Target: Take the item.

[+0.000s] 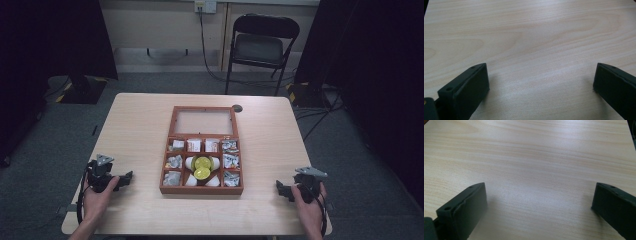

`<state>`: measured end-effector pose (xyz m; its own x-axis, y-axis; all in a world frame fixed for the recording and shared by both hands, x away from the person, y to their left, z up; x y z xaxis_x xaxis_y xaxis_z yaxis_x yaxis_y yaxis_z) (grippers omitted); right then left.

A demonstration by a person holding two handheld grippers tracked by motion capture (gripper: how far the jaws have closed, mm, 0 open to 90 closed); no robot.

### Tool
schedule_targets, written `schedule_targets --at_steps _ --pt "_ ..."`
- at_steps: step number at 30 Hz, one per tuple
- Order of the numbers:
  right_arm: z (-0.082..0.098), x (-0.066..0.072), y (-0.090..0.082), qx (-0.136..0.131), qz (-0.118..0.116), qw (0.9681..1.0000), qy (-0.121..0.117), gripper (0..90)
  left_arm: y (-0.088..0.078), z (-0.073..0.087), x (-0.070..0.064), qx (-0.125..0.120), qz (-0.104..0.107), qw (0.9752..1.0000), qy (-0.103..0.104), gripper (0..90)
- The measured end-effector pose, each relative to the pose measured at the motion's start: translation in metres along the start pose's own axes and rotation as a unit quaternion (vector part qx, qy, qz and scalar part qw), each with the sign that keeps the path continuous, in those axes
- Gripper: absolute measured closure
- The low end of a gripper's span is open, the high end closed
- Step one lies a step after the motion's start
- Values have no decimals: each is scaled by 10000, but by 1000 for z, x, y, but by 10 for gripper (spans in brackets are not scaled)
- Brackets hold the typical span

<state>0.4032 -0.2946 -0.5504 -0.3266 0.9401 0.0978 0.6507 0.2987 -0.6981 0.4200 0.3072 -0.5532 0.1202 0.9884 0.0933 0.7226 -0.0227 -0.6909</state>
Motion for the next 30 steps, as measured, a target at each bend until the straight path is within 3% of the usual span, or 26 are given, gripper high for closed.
schedule_targets --at_steps 9,14,17,22,24,30 --pt "0 0 0 0 -11 10000 -21 0 0 0 0 -6 2 10000 -4 3" --pt "0 0 0 0 -13 10000 -24 0 -3 -2 1 -131 -21 9999 -67 142" --pt "0 0 0 1 -12 10000 -23 0 -4 -2 1 -108 -18 9999 -67 151" --pt "0 0 0 0 -12 10000 -24 0 -5 -3 -1 -105 148 9997 -147 160" --pt "0 0 0 1 -13 10000 -24 0 -8 -5 -2 -187 172 9997 -42 163" --pt "0 0 0 1 -14 10000 -24 0 -15 -9 -7 -346 386 9986 -34 166"
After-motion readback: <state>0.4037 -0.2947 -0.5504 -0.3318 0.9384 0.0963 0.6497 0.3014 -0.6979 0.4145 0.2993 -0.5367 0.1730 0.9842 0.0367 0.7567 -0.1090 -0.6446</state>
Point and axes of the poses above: each handheld gripper's, and its own axes: y roughly forward along the jaws, z roughly out of its underside, x roughly to its left, the point moved 7 cm from there along y, roughly forward along the jaws, and after that the axes turned 9 degrees about -z, right-handed, at the moved point
